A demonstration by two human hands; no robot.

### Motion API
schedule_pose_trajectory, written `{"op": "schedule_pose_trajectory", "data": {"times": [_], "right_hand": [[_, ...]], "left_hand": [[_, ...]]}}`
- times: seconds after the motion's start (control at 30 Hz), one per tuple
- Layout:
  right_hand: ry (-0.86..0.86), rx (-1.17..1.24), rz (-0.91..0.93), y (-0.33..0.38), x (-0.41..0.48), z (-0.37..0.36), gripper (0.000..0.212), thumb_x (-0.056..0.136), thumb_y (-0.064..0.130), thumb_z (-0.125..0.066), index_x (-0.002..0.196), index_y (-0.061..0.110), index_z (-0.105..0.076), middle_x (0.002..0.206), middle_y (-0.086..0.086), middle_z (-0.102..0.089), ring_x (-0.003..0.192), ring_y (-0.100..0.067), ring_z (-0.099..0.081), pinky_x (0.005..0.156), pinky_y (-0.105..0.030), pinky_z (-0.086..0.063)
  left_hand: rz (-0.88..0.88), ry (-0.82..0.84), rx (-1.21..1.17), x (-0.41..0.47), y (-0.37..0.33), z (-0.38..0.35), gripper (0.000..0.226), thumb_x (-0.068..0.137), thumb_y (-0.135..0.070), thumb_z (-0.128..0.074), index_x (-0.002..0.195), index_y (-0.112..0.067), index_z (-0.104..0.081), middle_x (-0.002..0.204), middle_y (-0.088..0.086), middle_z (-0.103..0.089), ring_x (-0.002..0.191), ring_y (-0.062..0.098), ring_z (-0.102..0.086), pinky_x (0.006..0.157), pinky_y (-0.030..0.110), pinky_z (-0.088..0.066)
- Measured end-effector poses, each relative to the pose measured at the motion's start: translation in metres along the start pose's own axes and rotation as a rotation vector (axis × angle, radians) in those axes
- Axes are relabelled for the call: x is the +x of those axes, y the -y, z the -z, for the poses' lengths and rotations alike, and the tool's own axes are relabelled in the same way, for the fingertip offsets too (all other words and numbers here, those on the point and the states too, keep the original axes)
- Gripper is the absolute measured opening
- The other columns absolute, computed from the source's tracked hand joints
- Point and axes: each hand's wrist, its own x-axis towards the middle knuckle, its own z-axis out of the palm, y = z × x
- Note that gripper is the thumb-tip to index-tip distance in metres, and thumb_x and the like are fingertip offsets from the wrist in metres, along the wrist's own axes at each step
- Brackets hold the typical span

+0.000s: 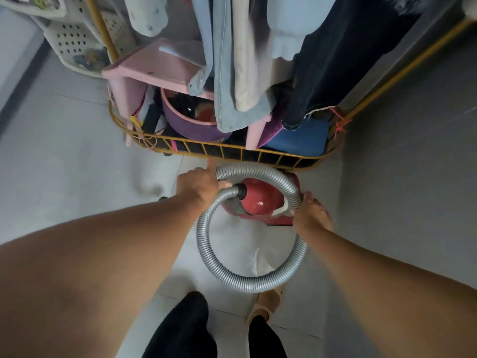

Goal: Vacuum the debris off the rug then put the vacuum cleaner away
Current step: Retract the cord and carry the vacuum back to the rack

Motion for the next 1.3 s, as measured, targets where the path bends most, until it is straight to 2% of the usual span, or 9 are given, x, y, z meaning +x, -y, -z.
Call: {"op": "schedule_pose_trajectory", "data": {"times": [0.2, 0.4, 0.57, 0.77, 0.83, 0.97, 1.17, 1.23, 1.3], "right_hand": [[0.017, 0.151, -0.105, -0.013, 0.032, -0.01, 0.051, 0.094, 0.012, -0.055, 0.141, 0.017, -0.035, 0.133, -0.011, -0.05, 0.117, -0.032, -0.056, 0.093, -0.038, -0.046], [-0.05, 0.416, -0.106, -0.006, 0.072, -0.024, 0.038, 0.096, 0.015, -0.045, 0.134, 0.017, -0.043, 0.132, -0.012, -0.054, 0.116, -0.033, -0.055, 0.093, -0.039, -0.047], [-0.068, 0.484, -0.063, 0.006, 0.109, -0.031, 0.042, 0.097, 0.02, -0.047, 0.139, 0.015, -0.042, 0.135, -0.011, -0.053, 0.121, -0.032, -0.053, 0.094, -0.034, -0.043], [-0.017, 0.57, -0.025, 0.012, 0.15, -0.064, 0.047, 0.098, 0.014, -0.041, 0.145, 0.016, -0.036, 0.139, -0.011, -0.051, 0.122, -0.032, -0.052, 0.104, -0.039, -0.041], [-0.045, 0.561, 0.0, 0.012, 0.16, -0.075, 0.05, 0.098, 0.014, -0.041, 0.147, 0.016, -0.031, 0.144, -0.012, -0.046, 0.127, -0.033, -0.048, 0.108, -0.04, -0.038], [-0.021, 0.377, 0.042, 0.013, 0.178, -0.087, 0.061, 0.102, 0.015, -0.037, 0.156, 0.014, -0.007, 0.163, -0.002, -0.009, 0.144, -0.027, -0.028, 0.114, -0.034, -0.025], [0.089, 0.265, 0.043, 0.017, 0.207, -0.104, 0.057, 0.102, 0.03, -0.037, 0.153, 0.013, -0.018, 0.161, -0.001, -0.013, 0.14, -0.032, -0.032, 0.114, -0.044, -0.029], [0.083, 0.266, 0.026, 0.016, 0.207, -0.111, 0.062, 0.102, 0.032, -0.039, 0.155, 0.016, -0.011, 0.163, 0.004, -0.003, 0.144, -0.031, -0.025, 0.116, -0.045, -0.026], [0.005, 0.249, -0.01, 0.016, 0.199, -0.115, 0.064, 0.1, 0.033, -0.043, 0.155, 0.018, -0.014, 0.163, 0.003, -0.004, 0.145, -0.031, -0.021, 0.117, -0.045, -0.024]], "left_hand": [[-0.124, -0.031, 0.096, 0.027, -0.023, -0.026, 0.061, 0.094, -0.064, -0.03, 0.126, -0.012, -0.036, 0.105, 0.007, -0.066, 0.097, 0.029, -0.063, 0.067, 0.033, -0.035], [-0.016, 0.003, 0.079, 0.062, -0.035, -0.049, 0.057, 0.096, -0.061, -0.027, 0.122, -0.012, -0.039, 0.107, 0.01, -0.066, 0.098, 0.031, -0.063, 0.068, 0.035, -0.037], [0.035, -0.04, 0.019, 0.087, -0.033, -0.067, 0.056, 0.096, -0.061, -0.024, 0.116, -0.011, -0.041, 0.107, 0.012, -0.065, 0.098, 0.033, -0.063, 0.067, 0.035, -0.035], [0.081, -0.05, -0.082, 0.131, -0.041, -0.099, 0.059, 0.096, -0.06, -0.026, 0.125, -0.01, -0.039, 0.115, 0.015, -0.064, 0.105, 0.036, -0.06, 0.071, 0.037, -0.035], [0.093, -0.054, -0.1, 0.147, -0.045, -0.108, 0.059, 0.096, -0.059, -0.026, 0.128, -0.011, -0.039, 0.117, 0.015, -0.063, 0.107, 0.036, -0.06, 0.072, 0.037, -0.035], [0.105, -0.025, -0.142, 0.171, -0.05, -0.123, 0.059, 0.096, -0.061, -0.026, 0.129, -0.013, -0.038, 0.119, 0.015, -0.062, 0.109, 0.037, -0.059, 0.075, 0.039, -0.037], [0.17, 0.128, -0.22, 0.193, -0.056, -0.147, 0.06, 0.096, -0.062, -0.027, 0.131, -0.015, -0.038, 0.123, 0.013, -0.059, 0.114, 0.033, -0.056, 0.078, 0.038, -0.036], [0.186, 0.154, -0.27, 0.194, -0.051, -0.155, 0.062, 0.094, -0.065, -0.028, 0.127, -0.014, -0.04, 0.121, 0.013, -0.059, 0.111, 0.033, -0.056, 0.08, 0.04, -0.038], [0.218, 0.175, -0.314, 0.192, -0.045, -0.162, 0.069, 0.09, -0.071, -0.029, 0.124, -0.012, -0.043, 0.12, 0.013, -0.059, 0.109, 0.034, -0.056, 0.081, 0.04, -0.04]]}}
